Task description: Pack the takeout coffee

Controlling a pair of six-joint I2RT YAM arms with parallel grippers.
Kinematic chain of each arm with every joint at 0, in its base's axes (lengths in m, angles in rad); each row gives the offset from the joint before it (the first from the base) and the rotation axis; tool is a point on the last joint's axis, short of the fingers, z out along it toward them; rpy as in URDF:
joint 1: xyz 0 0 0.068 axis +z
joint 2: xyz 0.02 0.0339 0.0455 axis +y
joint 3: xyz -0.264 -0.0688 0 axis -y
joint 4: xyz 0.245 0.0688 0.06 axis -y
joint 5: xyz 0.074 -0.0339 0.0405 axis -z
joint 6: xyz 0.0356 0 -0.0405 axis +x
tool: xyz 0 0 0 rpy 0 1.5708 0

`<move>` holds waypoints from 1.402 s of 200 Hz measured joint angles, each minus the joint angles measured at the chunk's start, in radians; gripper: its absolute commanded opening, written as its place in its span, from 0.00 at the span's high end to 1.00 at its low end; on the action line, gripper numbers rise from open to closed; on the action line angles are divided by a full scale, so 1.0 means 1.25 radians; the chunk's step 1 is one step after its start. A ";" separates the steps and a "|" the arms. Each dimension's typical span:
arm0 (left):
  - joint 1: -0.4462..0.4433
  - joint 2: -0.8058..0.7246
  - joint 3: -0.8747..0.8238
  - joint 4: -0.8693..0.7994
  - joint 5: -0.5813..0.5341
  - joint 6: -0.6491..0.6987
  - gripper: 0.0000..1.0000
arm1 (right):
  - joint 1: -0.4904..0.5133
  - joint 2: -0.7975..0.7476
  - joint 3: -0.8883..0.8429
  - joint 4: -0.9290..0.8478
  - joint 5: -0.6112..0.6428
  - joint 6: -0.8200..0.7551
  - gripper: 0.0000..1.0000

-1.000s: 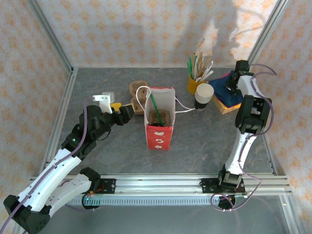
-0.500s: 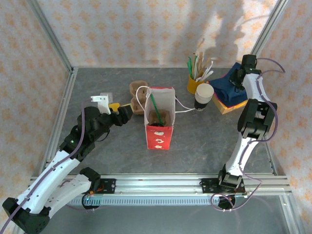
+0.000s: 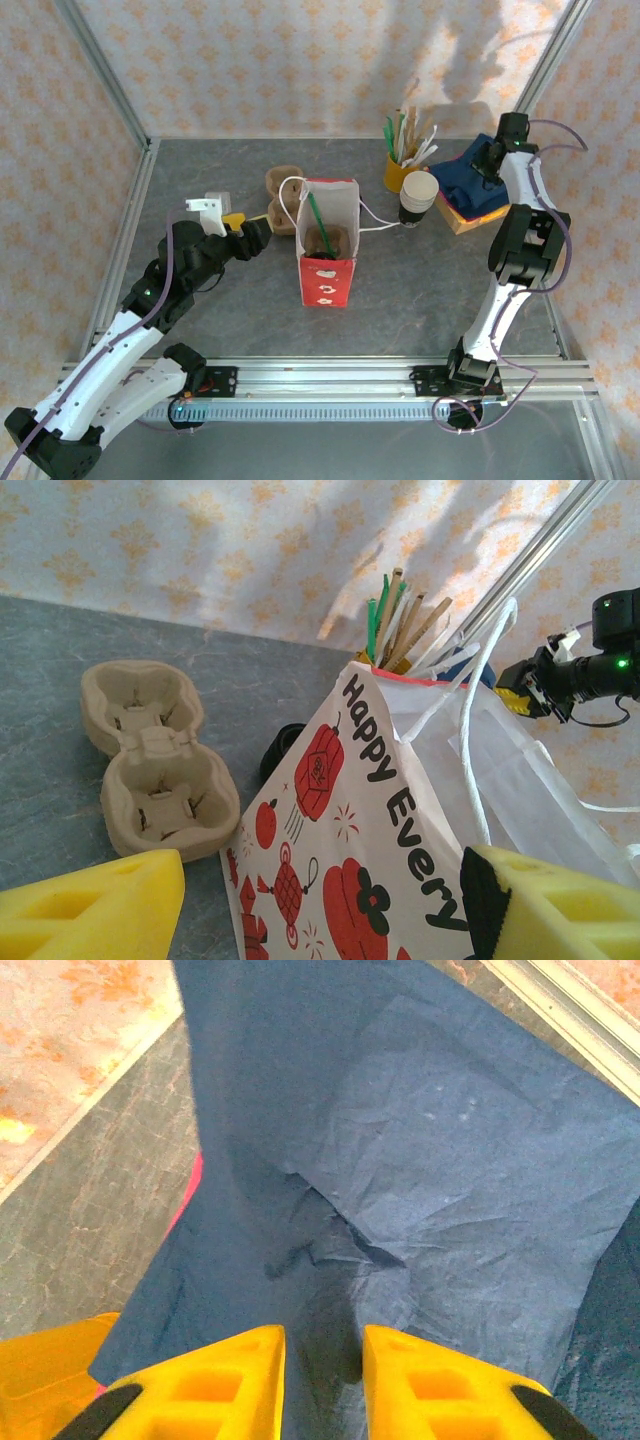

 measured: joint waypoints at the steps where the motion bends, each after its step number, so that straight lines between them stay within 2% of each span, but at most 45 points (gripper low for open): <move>1: 0.000 0.000 0.000 0.000 0.000 0.000 0.25 | 0.000 0.000 0.000 0.000 0.000 0.000 0.77; 17: 0.000 -0.001 0.000 0.000 0.000 0.000 0.25 | -0.002 0.000 -0.004 0.000 -0.004 -0.001 0.81; 35: 0.000 -0.001 0.000 0.000 0.000 0.000 0.25 | -0.002 0.000 -0.004 0.001 -0.008 0.004 0.92; 66: 0.000 -0.001 0.000 0.000 0.000 0.000 0.25 | -0.002 0.000 -0.004 0.001 -0.017 0.004 1.00; 128: 0.000 -0.001 -0.001 0.000 0.000 0.000 0.25 | -0.002 -0.032 -0.004 0.000 -0.030 0.002 1.00; 189: 0.000 -0.001 -0.001 0.000 0.000 0.000 0.25 | -0.002 -0.218 -0.003 0.004 -0.086 0.007 1.00; 225: 0.000 0.000 -0.001 0.000 0.000 0.000 0.25 | -0.002 -0.337 -0.002 0.011 -0.172 0.027 1.00; 258: 0.000 0.006 -0.001 0.002 0.000 0.000 0.25 | 0.000 -0.435 -0.008 0.016 -0.295 0.066 1.00; 280: 0.000 0.017 -0.001 0.001 0.001 0.000 0.25 | 0.034 -0.495 -0.010 0.019 -0.362 0.096 1.00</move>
